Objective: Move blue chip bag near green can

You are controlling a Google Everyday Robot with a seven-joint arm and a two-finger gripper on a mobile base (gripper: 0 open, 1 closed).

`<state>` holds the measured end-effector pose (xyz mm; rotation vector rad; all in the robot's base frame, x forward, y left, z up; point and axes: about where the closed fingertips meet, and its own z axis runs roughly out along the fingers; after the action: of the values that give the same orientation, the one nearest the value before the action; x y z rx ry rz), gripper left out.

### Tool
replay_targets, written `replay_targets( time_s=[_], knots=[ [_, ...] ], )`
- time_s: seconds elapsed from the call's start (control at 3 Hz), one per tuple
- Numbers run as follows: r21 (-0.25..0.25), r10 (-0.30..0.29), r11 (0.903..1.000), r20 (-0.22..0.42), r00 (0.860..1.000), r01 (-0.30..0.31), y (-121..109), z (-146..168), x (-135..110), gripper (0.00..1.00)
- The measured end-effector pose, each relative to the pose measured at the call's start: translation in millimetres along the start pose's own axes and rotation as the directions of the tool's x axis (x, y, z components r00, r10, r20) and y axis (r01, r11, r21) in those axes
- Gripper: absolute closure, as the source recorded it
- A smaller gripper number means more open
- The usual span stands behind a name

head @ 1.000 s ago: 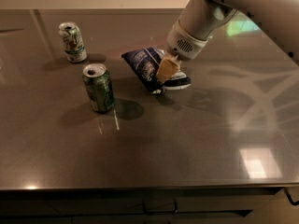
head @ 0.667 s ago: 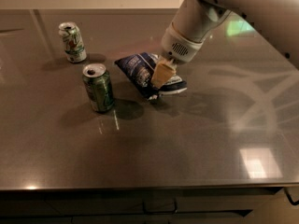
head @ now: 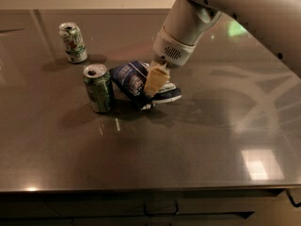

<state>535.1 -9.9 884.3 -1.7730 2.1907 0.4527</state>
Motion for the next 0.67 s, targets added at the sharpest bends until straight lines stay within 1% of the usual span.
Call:
replay_targets(
  time_s=[0.33,0.67],
  knots=[
    [-0.014,-0.013,0.9998,-0.006,1.000,0.013,3.7,1.4,-1.3,0.12],
    [-0.013,-0.015,0.9998,-0.005,1.000,0.014,3.9,2.1,-2.3,0.00]
  ],
)
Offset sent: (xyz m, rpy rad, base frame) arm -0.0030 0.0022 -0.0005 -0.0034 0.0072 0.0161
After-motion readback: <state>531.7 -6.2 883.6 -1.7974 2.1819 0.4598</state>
